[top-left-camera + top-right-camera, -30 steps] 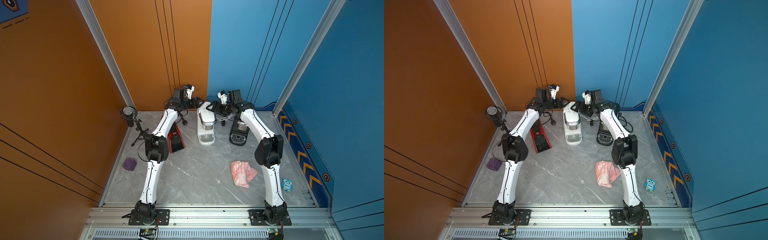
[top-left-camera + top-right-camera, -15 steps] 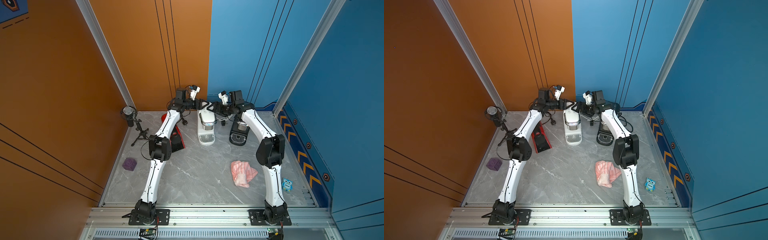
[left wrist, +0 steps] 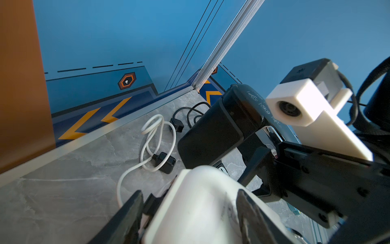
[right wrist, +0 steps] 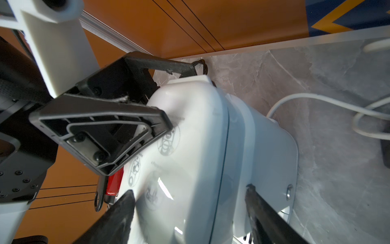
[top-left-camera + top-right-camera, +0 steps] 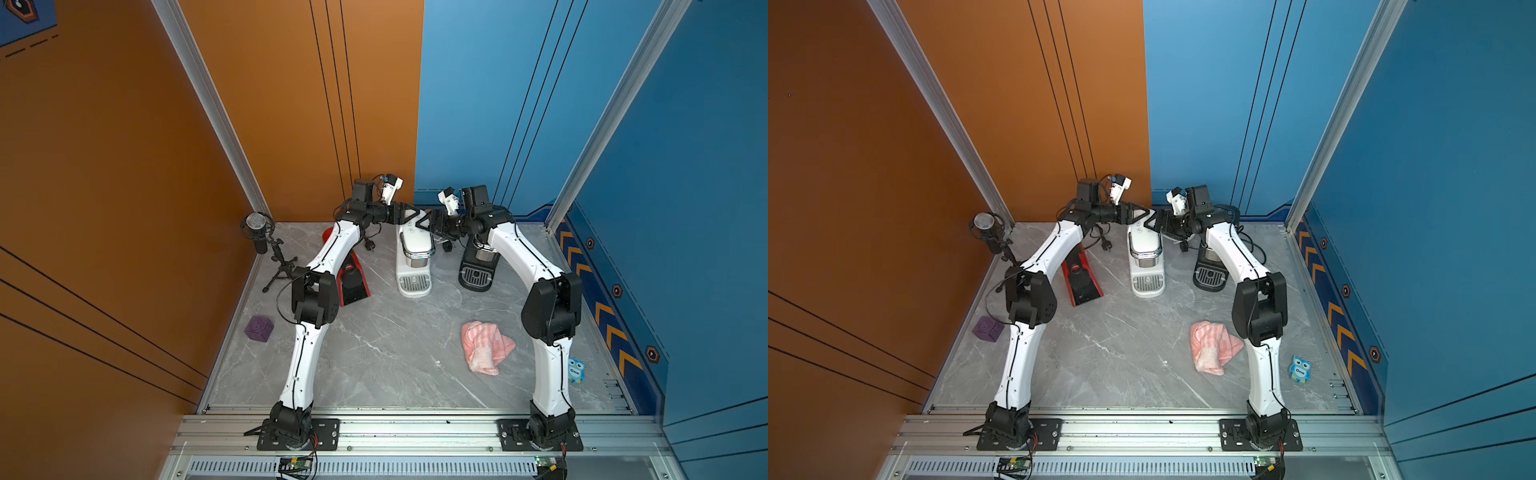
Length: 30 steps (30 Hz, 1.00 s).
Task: Wipe the surface of a coffee machine
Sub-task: Move the coffee machine to the center of the board.
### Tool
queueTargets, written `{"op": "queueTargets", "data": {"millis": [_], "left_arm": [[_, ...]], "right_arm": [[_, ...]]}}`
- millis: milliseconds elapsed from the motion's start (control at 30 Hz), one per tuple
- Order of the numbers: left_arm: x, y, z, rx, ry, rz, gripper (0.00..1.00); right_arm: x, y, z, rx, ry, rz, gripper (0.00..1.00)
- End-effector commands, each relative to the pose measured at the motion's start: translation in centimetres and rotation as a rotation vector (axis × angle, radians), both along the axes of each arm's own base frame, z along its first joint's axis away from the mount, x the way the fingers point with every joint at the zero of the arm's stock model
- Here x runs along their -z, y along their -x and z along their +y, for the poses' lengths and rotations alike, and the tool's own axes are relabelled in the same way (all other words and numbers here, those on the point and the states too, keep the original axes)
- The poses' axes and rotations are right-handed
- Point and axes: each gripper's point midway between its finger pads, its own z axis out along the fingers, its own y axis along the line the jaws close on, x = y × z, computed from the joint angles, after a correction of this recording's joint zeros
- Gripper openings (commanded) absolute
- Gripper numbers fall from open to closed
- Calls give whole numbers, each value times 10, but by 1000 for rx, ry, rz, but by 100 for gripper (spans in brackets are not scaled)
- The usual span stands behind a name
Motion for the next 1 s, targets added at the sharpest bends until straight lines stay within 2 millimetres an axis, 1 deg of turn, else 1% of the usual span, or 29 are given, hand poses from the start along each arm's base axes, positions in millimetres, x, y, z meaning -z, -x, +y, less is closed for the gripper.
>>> {"op": "queueTargets", "data": {"millis": [0, 100, 133, 167, 233, 333, 600, 700, 800, 967], "left_arm": [[21, 58, -47, 158, -46, 74, 69], [25, 72, -50, 165, -64, 93, 69], [26, 77, -52, 170, -73, 96, 69], [29, 83, -53, 171, -86, 97, 69], [31, 91, -53, 171, -102, 100, 69], [34, 104, -54, 175, -117, 115, 69], [45, 148, -47, 160, -199, 134, 68], [55, 164, -42, 149, -235, 152, 68], [59, 180, -37, 137, -259, 159, 66], [58, 204, -32, 112, -268, 151, 66]], "right_arm": [[36, 28, 14, -45, 49, 105, 82], [39, 40, 18, -39, 45, 121, 82], [32, 47, 19, -37, 44, 112, 81], [31, 53, 20, -36, 49, 109, 81], [37, 67, 23, -43, 52, 123, 81], [36, 85, 29, -59, 29, 137, 81], [35, 129, 46, -108, 48, 142, 81], [37, 139, 42, -96, 70, 140, 81], [41, 147, 35, -88, 82, 147, 81], [42, 159, 30, -89, 88, 150, 81]]}}
